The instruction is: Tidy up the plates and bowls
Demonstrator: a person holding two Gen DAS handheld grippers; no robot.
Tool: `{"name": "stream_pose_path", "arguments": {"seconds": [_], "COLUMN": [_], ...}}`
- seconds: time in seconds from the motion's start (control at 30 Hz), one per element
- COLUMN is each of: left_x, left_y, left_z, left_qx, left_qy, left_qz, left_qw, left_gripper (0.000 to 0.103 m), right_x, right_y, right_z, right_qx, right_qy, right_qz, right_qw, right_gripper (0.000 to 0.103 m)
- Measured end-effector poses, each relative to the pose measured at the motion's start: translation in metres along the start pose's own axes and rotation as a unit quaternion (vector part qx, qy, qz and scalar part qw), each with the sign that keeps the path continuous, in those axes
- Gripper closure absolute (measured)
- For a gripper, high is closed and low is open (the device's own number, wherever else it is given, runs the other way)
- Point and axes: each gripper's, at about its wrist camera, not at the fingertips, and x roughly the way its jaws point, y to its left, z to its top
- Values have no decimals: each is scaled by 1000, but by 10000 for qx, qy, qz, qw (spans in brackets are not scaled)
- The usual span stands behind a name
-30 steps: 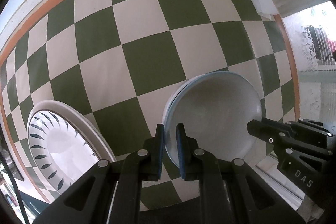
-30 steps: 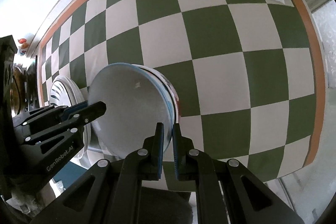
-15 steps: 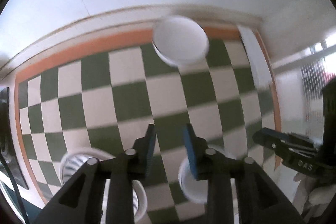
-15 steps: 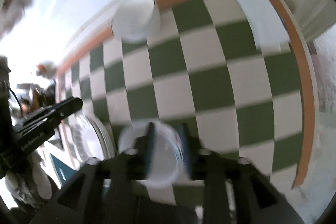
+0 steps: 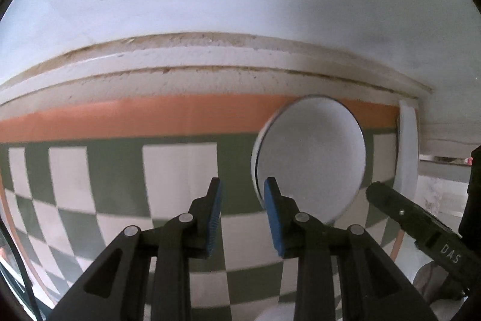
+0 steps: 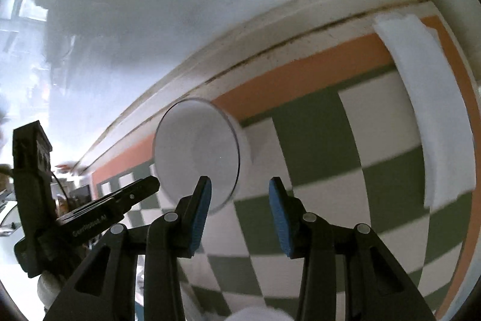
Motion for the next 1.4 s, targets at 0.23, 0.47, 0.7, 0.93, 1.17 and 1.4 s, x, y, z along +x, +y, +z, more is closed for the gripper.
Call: {"name": "stream_pose_path", "arguments": {"seconds": [0.23,0.47,0.7,0.93,1.17,1.4], "left_x": [27,24,4,-27,-64,-91], "left_y": [-5,-21,-20,-27,-42,-49], "left_z": [8,9,4,-30,-74,-126], "left_qx": [270,570,696,829,1047,1292], "left_qy": [115,25,-71,-221,-434,-496], "left_qz": [87,58,67,25,-46,-100], "left_qw": [9995,9984,9975,9963,9935,9903], "left_gripper": [84,92,92,92,92,92], "right_x": [33,45,41,9,-38,-90], "right_y": [9,17,18,32,44,31], "right_z": [28,27,15,-15,-65,-120], "right_qx": [-91,-156,-110,-256,-462,-495], "right_qy": [157,170,214,69,-165,-379], "right_qz": [-241,-426,-483,-522,-622,-658], "right_qw": [9995,9988,9985,9983,9969,9959], "right_gripper": [69,94,96,96,96,96]}}
